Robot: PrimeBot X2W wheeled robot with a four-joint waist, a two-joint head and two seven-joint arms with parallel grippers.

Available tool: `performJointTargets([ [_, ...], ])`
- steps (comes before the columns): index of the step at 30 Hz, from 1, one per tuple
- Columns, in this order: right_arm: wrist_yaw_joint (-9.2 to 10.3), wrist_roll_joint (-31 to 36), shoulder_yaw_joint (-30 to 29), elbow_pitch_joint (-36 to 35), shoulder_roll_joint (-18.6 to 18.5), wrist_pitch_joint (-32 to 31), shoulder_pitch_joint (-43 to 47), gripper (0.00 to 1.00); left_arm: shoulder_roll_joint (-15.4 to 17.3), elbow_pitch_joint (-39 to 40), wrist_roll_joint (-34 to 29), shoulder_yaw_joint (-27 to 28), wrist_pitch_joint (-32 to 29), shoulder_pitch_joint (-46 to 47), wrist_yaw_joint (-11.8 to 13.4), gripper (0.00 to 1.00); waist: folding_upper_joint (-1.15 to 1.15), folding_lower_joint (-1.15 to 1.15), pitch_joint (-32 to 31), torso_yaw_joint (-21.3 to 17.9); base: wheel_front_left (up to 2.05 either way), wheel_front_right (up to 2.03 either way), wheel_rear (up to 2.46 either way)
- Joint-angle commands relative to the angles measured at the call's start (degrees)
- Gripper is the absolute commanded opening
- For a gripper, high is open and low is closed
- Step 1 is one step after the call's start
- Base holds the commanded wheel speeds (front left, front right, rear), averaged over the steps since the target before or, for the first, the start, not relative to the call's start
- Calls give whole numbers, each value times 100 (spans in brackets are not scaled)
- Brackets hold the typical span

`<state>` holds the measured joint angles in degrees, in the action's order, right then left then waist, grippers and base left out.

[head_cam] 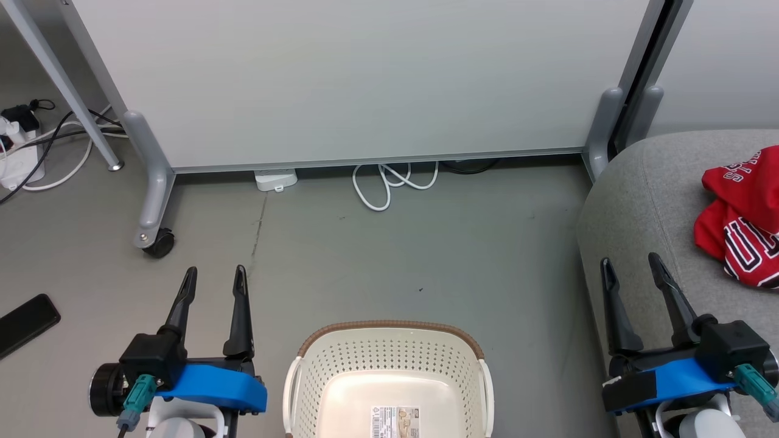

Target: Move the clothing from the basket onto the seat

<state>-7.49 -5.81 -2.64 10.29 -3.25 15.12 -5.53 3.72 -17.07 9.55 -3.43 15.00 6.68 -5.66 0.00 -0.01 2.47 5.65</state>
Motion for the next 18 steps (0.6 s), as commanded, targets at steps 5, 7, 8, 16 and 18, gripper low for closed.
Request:
performJointTargets([
  [5,-1,-27,-44,55,37,4,57,100,-28,-94,-121,114,27,39,-29,100,0,1,36,10,0,0,0],
  [7,-2,-29,-49,68,39,4,20,100,-37,-110,-150,147,27,81,-36,100,0,1,59,10,0,0,0],
  [8,1,-28,-43,61,24,0,11,0,-39,-112,-115,125,0,18,-28,0,0,1,58,10,0,0,0],
  [16,1,-472,-95,335,36,-168,43,0,-72,-337,328,195,-180,-118,-35,0,0,1,54,-7,0,0,0],
  [18,1,-706,-104,335,36,-226,40,0,-72,-318,555,219,-238,-114,-39,0,0,1,49,-16,0,0,0],
])
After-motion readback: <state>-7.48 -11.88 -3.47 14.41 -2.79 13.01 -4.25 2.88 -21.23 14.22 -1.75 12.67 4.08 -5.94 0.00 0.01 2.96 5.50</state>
